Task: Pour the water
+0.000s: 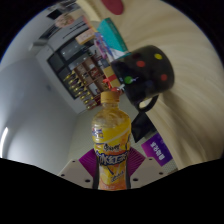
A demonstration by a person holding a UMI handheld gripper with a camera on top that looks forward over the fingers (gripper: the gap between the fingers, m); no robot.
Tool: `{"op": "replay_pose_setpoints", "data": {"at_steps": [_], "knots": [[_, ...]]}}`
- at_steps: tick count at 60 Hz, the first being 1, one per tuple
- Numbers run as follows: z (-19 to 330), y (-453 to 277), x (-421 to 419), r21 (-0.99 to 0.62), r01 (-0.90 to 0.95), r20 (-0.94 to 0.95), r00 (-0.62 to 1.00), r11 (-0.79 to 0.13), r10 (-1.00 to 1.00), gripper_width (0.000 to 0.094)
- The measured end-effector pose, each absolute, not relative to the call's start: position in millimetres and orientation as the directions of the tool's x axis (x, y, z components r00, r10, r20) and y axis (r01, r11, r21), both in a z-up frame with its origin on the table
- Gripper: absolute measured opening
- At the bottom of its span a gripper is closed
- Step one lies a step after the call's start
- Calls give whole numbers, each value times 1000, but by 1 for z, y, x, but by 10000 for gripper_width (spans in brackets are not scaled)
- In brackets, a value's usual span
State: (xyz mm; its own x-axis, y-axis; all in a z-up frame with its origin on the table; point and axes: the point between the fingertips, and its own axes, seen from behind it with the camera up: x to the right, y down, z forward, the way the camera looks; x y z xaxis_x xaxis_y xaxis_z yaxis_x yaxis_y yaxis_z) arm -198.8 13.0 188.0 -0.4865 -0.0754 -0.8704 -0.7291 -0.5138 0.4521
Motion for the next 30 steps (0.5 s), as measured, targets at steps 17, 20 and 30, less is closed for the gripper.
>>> {"op": "replay_pose_setpoints", "data": {"at_steps": [17, 20, 30], "knots": [[191, -55, -210, 506, -683, -837, -535, -527, -112, 365], [191, -73, -214, 414, -723, -891, -446, -554, -85, 365], [183, -100, -189, -369, -812, -925, 277, -453, 259, 366]]}}
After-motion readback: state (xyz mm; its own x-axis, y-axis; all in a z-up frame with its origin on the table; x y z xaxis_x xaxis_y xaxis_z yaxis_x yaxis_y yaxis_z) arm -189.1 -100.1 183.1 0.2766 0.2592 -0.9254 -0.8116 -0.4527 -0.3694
